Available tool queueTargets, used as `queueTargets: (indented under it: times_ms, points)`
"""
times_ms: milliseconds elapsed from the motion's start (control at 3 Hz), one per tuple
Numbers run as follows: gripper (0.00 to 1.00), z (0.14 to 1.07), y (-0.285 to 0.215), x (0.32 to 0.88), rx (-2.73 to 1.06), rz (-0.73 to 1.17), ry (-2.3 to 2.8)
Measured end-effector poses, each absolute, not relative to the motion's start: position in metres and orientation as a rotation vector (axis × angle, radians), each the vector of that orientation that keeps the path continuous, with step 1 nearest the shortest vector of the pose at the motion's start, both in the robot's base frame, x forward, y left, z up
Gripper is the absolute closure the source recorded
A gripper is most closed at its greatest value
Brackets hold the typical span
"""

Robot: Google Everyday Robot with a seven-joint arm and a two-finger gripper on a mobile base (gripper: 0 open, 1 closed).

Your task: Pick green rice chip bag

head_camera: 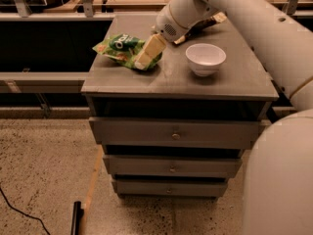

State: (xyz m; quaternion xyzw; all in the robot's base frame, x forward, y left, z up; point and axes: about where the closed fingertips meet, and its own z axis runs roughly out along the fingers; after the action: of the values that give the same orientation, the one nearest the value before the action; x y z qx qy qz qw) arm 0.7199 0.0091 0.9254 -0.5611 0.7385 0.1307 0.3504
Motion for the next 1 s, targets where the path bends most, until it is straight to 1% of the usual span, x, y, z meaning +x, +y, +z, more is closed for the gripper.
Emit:
queueTargets:
  times_ms: [333, 667, 1000]
  points:
    - [0.0, 0.911, 0.033, 0.752, -1.422, 0.355, 1.905]
    - [0.14, 0.893, 0.047, 0.775, -1.409, 0.376, 1.911]
    - [0.46, 0.872, 0.052, 0.791, -1.419, 0.412, 1.916]
